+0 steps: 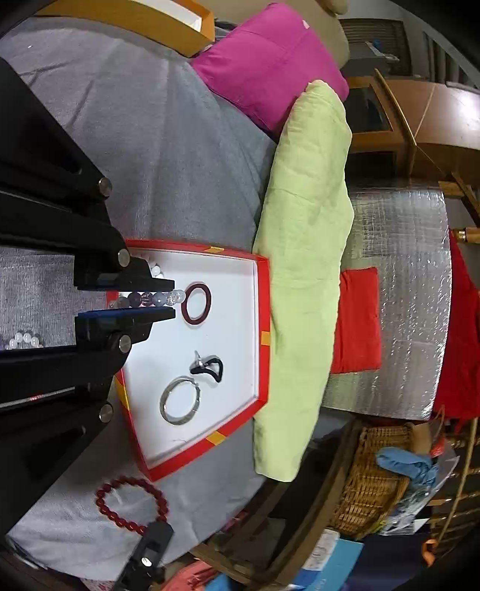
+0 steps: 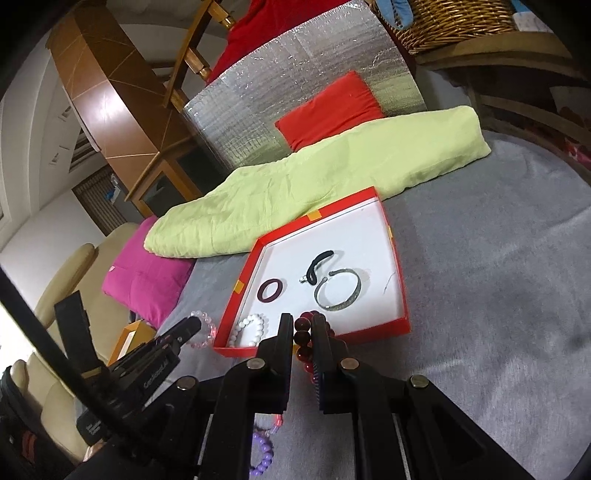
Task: Organize jewelry
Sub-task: 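Carry the pink-white bracelet in the left tool toward the box while the right tool carries the red bracelet, then lower the red bracelet into the box with the right tool while the left tool follows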
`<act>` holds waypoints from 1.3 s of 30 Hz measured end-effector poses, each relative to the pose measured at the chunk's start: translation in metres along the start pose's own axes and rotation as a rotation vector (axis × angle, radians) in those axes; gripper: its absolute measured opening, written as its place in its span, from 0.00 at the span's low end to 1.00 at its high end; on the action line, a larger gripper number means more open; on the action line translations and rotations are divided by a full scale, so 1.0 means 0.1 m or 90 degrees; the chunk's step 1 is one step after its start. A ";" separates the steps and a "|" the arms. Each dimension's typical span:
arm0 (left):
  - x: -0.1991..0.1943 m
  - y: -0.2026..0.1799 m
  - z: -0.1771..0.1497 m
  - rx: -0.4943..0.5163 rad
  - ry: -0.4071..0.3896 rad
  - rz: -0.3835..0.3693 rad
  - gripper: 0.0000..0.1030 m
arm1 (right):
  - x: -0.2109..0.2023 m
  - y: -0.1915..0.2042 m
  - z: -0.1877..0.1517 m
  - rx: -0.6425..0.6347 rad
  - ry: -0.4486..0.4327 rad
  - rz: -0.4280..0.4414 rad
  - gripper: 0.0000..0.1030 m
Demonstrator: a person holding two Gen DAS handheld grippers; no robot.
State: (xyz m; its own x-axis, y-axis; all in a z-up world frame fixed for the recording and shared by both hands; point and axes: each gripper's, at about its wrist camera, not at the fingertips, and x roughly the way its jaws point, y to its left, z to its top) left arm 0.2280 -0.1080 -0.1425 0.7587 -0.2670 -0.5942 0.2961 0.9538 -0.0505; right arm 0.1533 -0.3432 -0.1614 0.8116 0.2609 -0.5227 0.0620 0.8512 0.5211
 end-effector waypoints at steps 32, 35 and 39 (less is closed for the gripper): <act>0.18 0.20 0.11 -0.012 0.005 -0.012 0.08 | 1.05 0.11 0.62 0.047 0.035 0.012 0.10; 0.26 0.20 0.14 -0.019 0.018 -0.017 0.08 | 1.15 0.05 0.67 0.056 0.044 0.019 0.10; 0.43 0.23 0.28 -0.037 0.018 -0.014 0.08 | 1.31 0.03 0.73 0.057 0.057 0.029 0.10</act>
State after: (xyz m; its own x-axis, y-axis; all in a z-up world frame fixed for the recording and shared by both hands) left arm 0.2842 -0.1017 -0.1467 0.7355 -0.2842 -0.6150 0.2774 0.9545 -0.1093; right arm 0.3022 -0.3398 -0.1789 0.7596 0.3414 -0.5536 0.0815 0.7945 0.6018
